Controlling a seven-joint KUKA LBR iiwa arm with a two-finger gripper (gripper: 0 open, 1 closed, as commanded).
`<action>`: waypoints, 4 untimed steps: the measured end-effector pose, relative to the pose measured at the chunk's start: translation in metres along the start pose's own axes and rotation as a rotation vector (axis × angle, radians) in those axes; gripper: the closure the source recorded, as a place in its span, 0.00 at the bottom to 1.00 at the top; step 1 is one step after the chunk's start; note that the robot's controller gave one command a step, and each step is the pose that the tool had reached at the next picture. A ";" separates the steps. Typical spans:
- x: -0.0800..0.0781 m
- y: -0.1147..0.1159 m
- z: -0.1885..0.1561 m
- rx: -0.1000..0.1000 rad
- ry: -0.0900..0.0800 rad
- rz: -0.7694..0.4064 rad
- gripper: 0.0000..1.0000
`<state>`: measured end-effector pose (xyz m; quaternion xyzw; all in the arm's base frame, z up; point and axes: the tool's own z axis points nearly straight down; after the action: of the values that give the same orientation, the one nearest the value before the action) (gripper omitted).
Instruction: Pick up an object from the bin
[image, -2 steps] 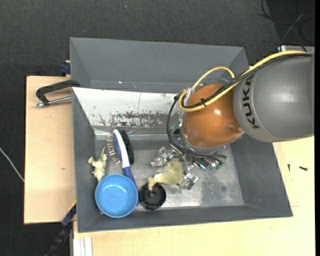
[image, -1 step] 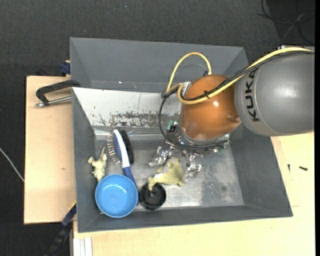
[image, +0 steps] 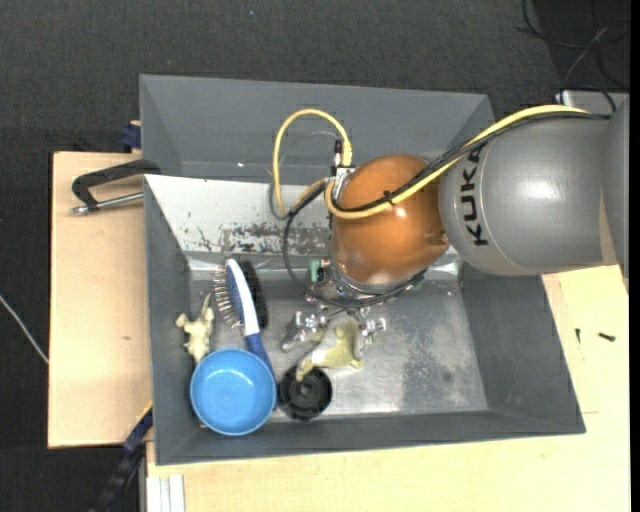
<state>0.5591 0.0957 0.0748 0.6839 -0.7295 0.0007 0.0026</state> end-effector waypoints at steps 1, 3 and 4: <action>0.000 0.012 -0.001 0.007 -0.006 -0.349 0.00; 0.005 0.006 -0.023 0.011 -0.008 -0.343 1.00; 0.003 0.005 -0.054 0.011 -0.008 -0.339 1.00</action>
Offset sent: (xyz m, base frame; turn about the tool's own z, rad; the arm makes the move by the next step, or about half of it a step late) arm -0.0142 -0.0032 -0.0048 -0.3529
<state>0.5543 0.0934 0.1289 0.7971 -0.6038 0.0014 -0.0040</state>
